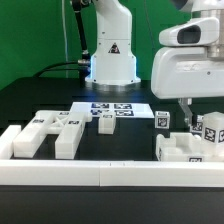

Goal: Assemble chair

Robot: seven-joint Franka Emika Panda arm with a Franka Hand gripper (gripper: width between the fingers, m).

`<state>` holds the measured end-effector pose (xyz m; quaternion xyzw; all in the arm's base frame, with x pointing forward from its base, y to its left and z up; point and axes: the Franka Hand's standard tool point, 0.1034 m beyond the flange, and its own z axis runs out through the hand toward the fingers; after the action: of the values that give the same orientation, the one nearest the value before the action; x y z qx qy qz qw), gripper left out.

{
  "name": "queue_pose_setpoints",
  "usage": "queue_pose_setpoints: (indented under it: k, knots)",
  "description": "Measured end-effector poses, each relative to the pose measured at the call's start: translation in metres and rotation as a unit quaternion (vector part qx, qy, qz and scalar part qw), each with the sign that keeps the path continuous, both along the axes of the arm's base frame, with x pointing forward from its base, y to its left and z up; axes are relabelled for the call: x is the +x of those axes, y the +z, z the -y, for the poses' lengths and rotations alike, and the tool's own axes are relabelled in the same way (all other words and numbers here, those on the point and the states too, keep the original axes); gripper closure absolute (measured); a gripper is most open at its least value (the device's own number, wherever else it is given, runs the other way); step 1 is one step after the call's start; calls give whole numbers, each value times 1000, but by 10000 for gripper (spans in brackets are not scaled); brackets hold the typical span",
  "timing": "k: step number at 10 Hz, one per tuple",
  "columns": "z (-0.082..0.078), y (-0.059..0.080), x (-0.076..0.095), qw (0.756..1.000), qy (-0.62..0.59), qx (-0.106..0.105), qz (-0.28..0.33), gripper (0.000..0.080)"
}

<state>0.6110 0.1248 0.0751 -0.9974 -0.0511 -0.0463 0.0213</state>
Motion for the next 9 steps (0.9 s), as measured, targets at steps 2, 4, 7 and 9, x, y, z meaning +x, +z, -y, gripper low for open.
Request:
queue_pose_setpoints:
  k: [2,4,7,9]
  knots:
    - [0,0,0,998,65,-9,3,151]
    - [1,0,0,997,71,-10,4,177]
    - [1,0,0,998,57,-9,3,511]
    - [1,0,0,1000,16,-5,1,509]
